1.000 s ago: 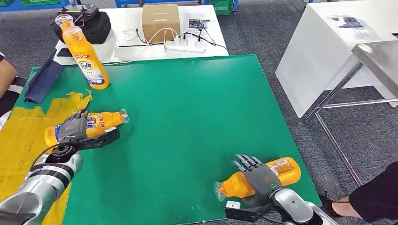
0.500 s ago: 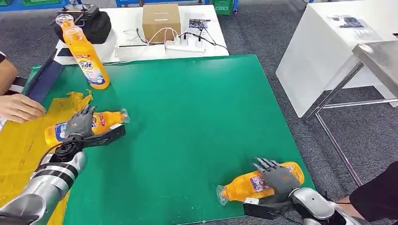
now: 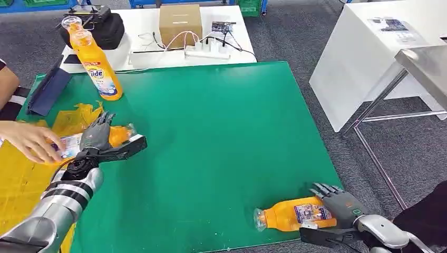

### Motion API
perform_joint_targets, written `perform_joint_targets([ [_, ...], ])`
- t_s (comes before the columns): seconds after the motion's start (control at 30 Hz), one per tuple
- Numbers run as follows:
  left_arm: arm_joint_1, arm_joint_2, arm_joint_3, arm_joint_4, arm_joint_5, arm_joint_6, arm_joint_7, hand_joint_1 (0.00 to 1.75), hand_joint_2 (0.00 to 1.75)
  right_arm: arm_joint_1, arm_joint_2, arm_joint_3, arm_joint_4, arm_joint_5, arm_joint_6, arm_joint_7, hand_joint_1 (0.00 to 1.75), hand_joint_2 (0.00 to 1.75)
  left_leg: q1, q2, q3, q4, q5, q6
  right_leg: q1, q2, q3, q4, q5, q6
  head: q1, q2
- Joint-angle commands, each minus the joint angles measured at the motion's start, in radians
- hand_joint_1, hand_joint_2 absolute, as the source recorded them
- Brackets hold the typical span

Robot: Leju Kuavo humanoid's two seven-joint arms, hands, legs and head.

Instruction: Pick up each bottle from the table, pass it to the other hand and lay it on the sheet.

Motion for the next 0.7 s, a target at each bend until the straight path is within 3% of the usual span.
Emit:
perform_joint_targets([
  [0.03,-0.017,-0.044,-0.05,-0.066,0.028,0.006,-0.022,0.0,1.75,-0.054,0.163,0.031,0.181,0.049,-0.086,-0.035,1.54,1.75,0.002,-0.001,0.003,-0.001,-0.001,0.0,0.002,-0.001,0.005,-0.003,0.0,-0.002,0.0,0.0],
  [0.07,-0.013,-0.046,-0.056,-0.08,0.031,0.008,-0.022,0.0,1.75,-0.066,0.182,0.037,0.192,0.064,-0.1,-0.034,1.38,1.75,0.002,-0.001,0.005,-0.002,-0.001,0.0,0.002,-0.001,0.007,-0.003,-0.001,-0.003,0.0,0.0],
  [0.17,0.01,-0.045,-0.073,-0.122,0.04,0.007,-0.022,0.0,1.75,-0.098,0.24,0.052,0.23,0.109,-0.133,-0.033,1.4,1.75,0.002,0.001,0.009,-0.002,-0.002,0.0,0.003,0.001,0.011,-0.005,-0.001,-0.004,0.0,0.0],
  [0.3,0.012,-0.043,-0.075,-0.124,0.041,0.007,-0.021,0.0,1.75,-0.095,0.237,0.049,0.228,0.109,-0.133,-0.033,1.4,1.75,0.002,0.002,0.008,-0.001,-0.002,-0.001,0.003,0.002,0.007,-0.003,-0.001,-0.004,0.0,0.0],
  [0.4,0.021,-0.042,-0.082,-0.141,0.053,0.006,-0.025,0.0,1.75,-0.102,0.263,0.039,0.233,0.144,-0.166,-0.042,1.54,1.75,0.002,0.001,0.007,-0.001,-0.002,-0.001,0.002,0.001,0.007,-0.002,-0.001,-0.004,0.0,0.0],
  [0.5,0.043,-0.038,-0.082,-0.178,0.069,-0.001,-0.018,0.0,1.75,-0.124,0.332,0.017,0.22,0.204,-0.263,-0.077,1.75,1.75,0.003,0.003,0.009,-0.002,-0.002,-0.001,0.003,0.003,0.008,-0.004,0.0,-0.004,0.0,0.0],
  [0.67,0.116,-0.032,-0.046,-0.298,0.166,-0.044,-0.074,0.0,1.75,-0.148,0.526,-0.102,0.115,0.311,-0.467,-0.093,1.75,1.75,0.002,0.005,0.008,-0.002,-0.002,-0.001,0.003,0.006,0.006,-0.002,0.0,-0.004,0.0,0.0],
  [0.7,0.13,-0.028,-0.049,-0.323,0.17,-0.051,-0.073,0.0,1.75,-0.15,0.542,-0.108,0.103,0.33,-0.454,-0.09,1.75,1.75,0.002,0.006,0.006,-0.002,-0.002,-0.002,0.003,0.007,0.004,-0.001,0.001,-0.004,0.0,0.0],
])
